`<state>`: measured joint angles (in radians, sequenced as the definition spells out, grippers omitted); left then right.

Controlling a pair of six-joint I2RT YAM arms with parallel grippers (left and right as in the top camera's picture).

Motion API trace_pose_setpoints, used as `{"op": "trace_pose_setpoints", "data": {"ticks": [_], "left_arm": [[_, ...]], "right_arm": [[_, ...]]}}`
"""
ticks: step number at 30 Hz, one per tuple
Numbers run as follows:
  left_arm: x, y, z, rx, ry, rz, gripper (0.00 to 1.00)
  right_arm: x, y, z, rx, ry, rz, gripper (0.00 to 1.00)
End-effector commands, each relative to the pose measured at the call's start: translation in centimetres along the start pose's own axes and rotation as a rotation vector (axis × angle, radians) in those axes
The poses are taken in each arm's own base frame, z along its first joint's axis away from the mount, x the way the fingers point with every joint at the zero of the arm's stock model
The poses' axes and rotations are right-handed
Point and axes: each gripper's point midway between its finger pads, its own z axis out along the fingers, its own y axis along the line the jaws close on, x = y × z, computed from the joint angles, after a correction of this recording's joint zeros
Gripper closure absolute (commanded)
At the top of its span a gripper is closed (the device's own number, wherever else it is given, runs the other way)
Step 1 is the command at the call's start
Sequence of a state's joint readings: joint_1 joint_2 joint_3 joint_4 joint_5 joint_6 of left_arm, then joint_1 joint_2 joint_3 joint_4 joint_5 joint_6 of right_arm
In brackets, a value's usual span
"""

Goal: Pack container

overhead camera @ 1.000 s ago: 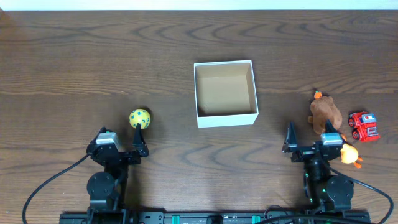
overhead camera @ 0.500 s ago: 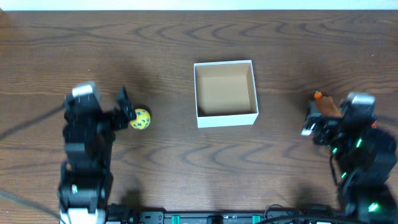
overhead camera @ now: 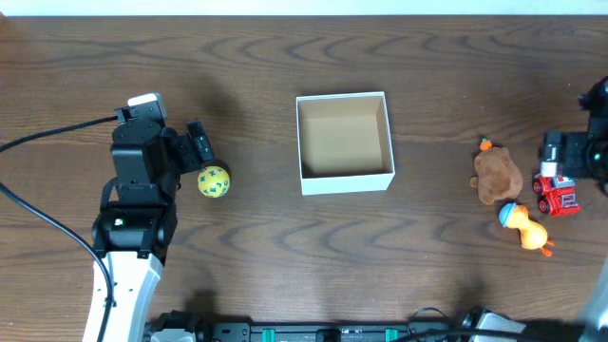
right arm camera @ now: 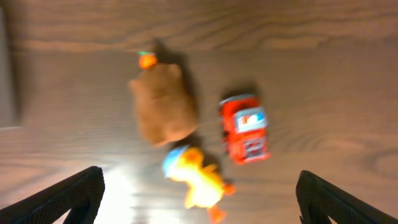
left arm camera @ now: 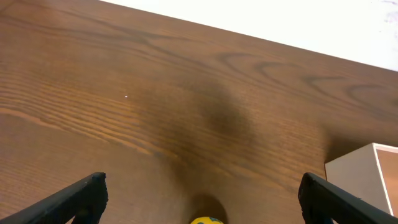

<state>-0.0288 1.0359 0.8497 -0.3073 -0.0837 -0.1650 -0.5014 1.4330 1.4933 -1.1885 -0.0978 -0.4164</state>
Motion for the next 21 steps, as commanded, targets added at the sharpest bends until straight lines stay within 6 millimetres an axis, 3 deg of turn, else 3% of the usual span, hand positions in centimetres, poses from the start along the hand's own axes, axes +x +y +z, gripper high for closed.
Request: {"op": "trace_pose_setpoints", "data": {"ticks": [1,6,11,15,21], "left_arm": [[-1.2,0.1,-0.5,-0.009,-0.032,-0.019,0.02],[-1.2,0.1,-0.5,-0.009,-0.031,-0.019,0.02],[-1.2,0.1,-0.5,-0.009,-0.032,-0.019,0.02],[-1.2,0.1,-0.5,-0.009,-0.031,-0.019,0.02],[-1.0,0.2,-0.5,-0.011,-0.024,-0.018,0.02]], "right_arm": [[-0.3,-2.4,2.0,0.001,0.024,-0.143,0.01],[0.9,-5.0,6.8,-0.030,0.109,-0.115,0.02],[2.5,-6.1,11.0,-0.074,0.195,-0.038,0.02],[3.6,-5.5,14.1,-0.143,0.251,-0.005,0.02],[4.9,-5.2,16.8,-0.176,0.310,0.031,0.05]]}}
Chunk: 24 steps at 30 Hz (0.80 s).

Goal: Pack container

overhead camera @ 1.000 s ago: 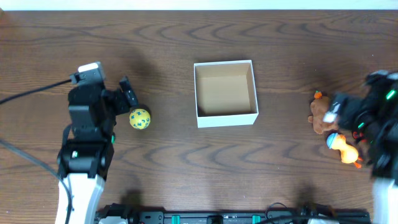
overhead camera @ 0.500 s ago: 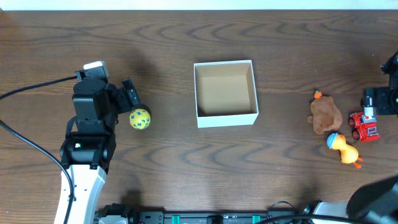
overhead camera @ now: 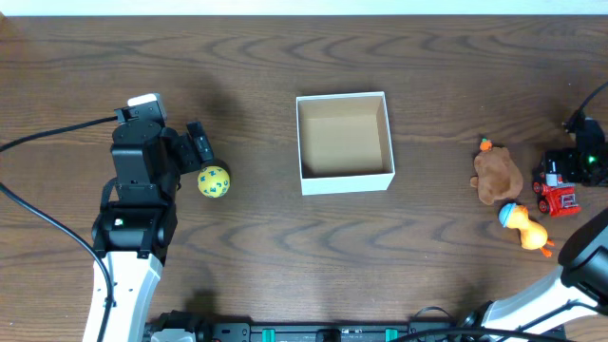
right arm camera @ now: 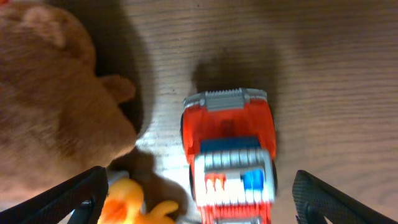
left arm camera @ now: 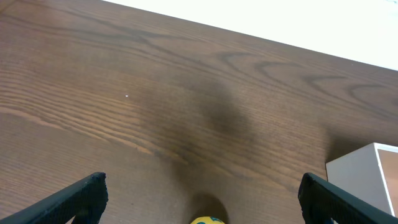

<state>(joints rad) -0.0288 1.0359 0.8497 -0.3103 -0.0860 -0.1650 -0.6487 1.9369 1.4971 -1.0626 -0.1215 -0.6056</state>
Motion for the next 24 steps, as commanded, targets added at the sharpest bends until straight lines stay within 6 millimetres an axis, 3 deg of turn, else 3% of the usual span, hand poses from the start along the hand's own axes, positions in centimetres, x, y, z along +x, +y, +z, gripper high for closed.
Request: {"op": "trace_pose_setpoints", "data": {"ticks": [1,6,14,24], "left_arm": [[-1.0,0.1,-0.5,-0.008,-0.025,-0.018,0.02],[-0.6,0.2,-0.5,-0.013,-0.005,-0.015,0.02],[-0.4,0.3,-0.5,-0.015,0.002,-0.014,0.02],[-0.4,0.3,-0.5,-0.015,0.002,-0.014,0.02]], "right_arm": [[-0.4,-0.2,0.8,-0.023,-0.003,0.032,0.06],[-0.8,-0.5,1.1,-0.015,-0.014,0.031,0.10],[-0.7,-0.8,1.1,-0.009,-0.016,0.035,0.25],[0.3,-1.7,1.3,-0.008,-0.007,0.074,0.30]]}}
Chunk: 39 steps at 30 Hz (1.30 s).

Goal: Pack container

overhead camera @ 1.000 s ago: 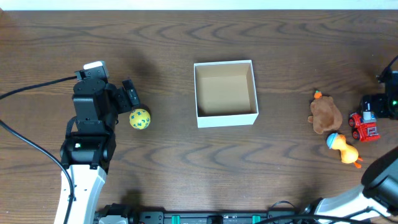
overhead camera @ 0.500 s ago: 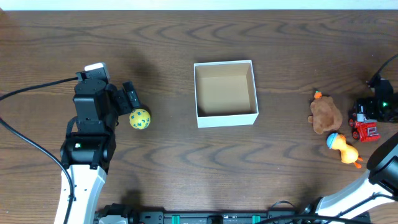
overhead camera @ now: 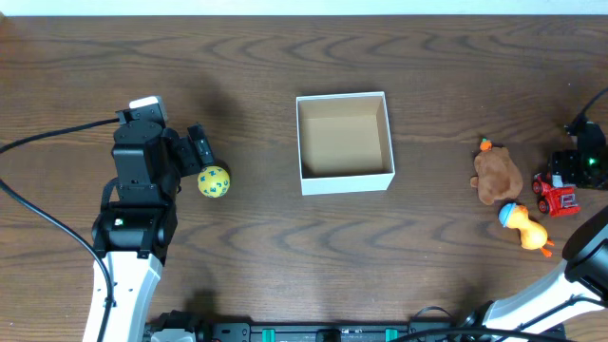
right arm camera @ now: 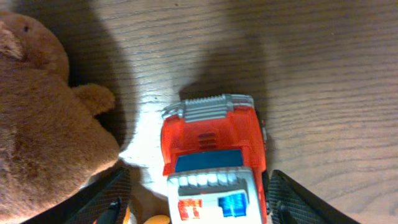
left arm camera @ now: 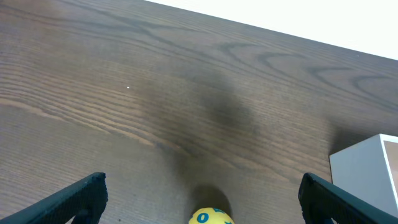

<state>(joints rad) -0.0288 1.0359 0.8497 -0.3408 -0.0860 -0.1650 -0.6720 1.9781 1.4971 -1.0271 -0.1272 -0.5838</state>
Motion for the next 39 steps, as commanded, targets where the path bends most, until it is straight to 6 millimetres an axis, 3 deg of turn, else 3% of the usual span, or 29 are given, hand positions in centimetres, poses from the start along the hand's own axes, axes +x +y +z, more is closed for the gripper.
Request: {"op": "trace_pose_setpoints", "data": {"ticks": [1,10,24,39], "left_arm": [[-1.07,0.11,-0.49,-0.008,-0.027,-0.018,0.02],[-1.08,0.11,-0.50,-0.008,-0.027,-0.018,0.02],[-1.08,0.11,-0.50,-0.007,-0.027,-0.018,0.02],[-1.08,0.11,-0.50,-0.007,-0.027,-0.018,0.02]], "right_arm": [[0.23,-0.68,-0.07,-0.003,-0.007,0.034,0.32],[0.26,-1.10,-0.11,0.002,-0.015,0.059,0.49],[0.04,-0.96,-0.12,-0.007,-0.026,0.059,0.60],[-0.59,-0.89,-0.18,-0.009,-0.050,0.148,0.99]]}}
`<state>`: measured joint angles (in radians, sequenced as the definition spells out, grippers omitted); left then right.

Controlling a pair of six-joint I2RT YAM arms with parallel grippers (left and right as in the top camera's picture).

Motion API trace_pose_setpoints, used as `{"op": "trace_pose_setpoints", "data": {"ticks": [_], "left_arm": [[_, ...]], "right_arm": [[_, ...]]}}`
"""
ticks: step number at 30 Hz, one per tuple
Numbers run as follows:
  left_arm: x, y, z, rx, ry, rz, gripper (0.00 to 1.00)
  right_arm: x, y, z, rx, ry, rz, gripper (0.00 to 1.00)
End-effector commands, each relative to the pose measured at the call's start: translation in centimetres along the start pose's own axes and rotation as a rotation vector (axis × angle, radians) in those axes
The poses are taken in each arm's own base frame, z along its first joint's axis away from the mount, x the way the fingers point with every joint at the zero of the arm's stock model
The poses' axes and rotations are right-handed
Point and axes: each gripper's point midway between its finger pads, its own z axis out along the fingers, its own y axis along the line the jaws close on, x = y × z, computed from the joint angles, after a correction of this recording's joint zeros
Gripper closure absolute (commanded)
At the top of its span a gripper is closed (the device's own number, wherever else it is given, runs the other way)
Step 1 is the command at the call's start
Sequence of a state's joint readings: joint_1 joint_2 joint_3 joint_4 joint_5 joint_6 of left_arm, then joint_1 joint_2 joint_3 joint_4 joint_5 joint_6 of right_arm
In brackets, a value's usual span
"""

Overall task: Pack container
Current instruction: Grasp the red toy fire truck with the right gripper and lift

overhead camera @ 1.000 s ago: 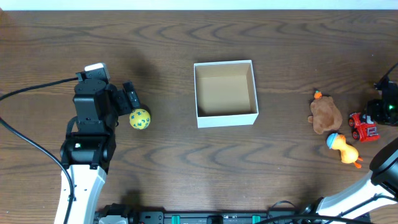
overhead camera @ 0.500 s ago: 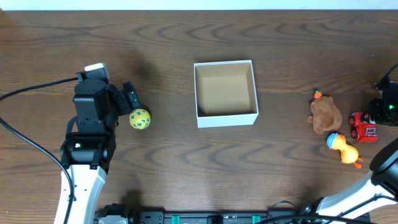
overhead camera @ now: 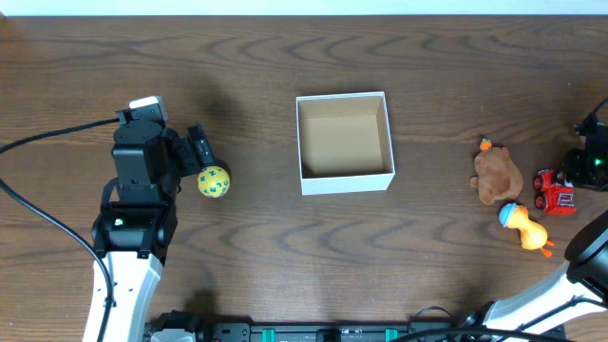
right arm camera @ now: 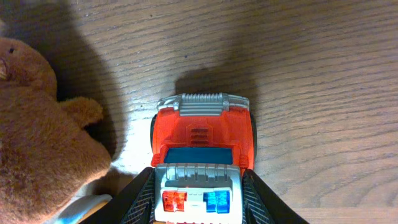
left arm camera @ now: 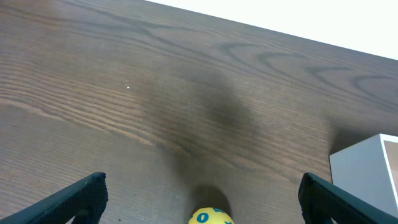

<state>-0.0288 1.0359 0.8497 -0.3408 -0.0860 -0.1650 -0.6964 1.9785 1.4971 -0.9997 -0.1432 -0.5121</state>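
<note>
A white open-topped box (overhead camera: 344,142) stands mid-table with nothing inside. The red fire truck (right arm camera: 202,149) sits at the far right (overhead camera: 556,190), and my right gripper (right arm camera: 199,190) is shut on it, with a finger pressed against each side of its white cab. The brown plush (overhead camera: 497,176) and the yellow duck (overhead camera: 525,226) lie just left of the truck. On the left, a yellow ball (overhead camera: 214,181) rests on the table. My left gripper (left arm camera: 202,200) stands wide open with the ball (left arm camera: 211,218) low between its fingers, apart from both.
The dark wooden table (overhead camera: 285,256) carries everything. The plush (right arm camera: 43,143) lies close against the truck's left side, and a bit of the duck (right arm camera: 81,208) shows below it. The box's corner (left arm camera: 367,168) is to the right of the left gripper.
My right gripper's fingers have gone from standing a little off the truck's sides to pressing against them. The truck sits slightly further right. The left arm and ball have not moved.
My right gripper was open high above the plush, duck and truck. Then it was low over the truck, still wide open, then narrower with the truck between its fingers, and now shut on it. The left gripper stayed open by the ball, shifting only slightly.
</note>
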Motion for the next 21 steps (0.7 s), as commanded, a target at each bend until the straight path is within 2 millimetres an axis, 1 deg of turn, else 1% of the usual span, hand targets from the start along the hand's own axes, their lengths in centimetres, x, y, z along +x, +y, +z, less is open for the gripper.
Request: {"op": "trace_pose_setpoints", "data": {"ticks": [1,4,7,10,12,14,17,18,19,21], "left_arm": [[-1.1,0.1,-0.5,-0.007,-0.028,-0.018,0.02],[-1.1,0.1,-0.5,-0.007,-0.028,-0.018,0.02],[-1.1,0.1,-0.5,-0.007,-0.027,-0.018,0.02],[-1.1,0.1,-0.5,-0.007,-0.028,-0.018,0.02],[-1.1,0.1,-0.5,-0.007,-0.028,-0.018,0.02],[-1.1,0.1,-0.5,-0.008,-0.028,-0.018,0.02],[-1.1,0.1,-0.5,-0.007,-0.028,-0.018,0.02],[-1.1,0.1,-0.5,-0.007,-0.028,-0.018,0.02],[-1.1,0.1,-0.5,-0.007,-0.028,-0.018,0.02],[-1.1,0.1,-0.5,-0.007,-0.027,-0.018,0.02]], "right_arm": [[-0.4,0.1,-0.1,-0.012,-0.017,0.066,0.99],[-0.9,0.5,-0.6,-0.007,-0.031,0.092,0.99],[-1.7,1.2,-1.9,0.006,-0.065,0.085,0.99],[-3.0,2.2,-4.1,0.026,-0.125,0.086,0.99],[-4.0,3.5,-6.3,0.042,-0.178,0.057,0.99],[-4.9,5.1,-8.6,0.054,-0.237,0.025,0.99],[-6.1,8.7,-12.3,0.058,-0.339,-0.020,0.99],[-6.4,10.0,-13.5,0.054,-0.371,-0.031,0.99],[-6.7,11.9,-14.8,0.049,-0.412,-0.058,0.99],[-7.1,14.8,-16.8,0.045,-0.474,-0.091,0.99]]}}
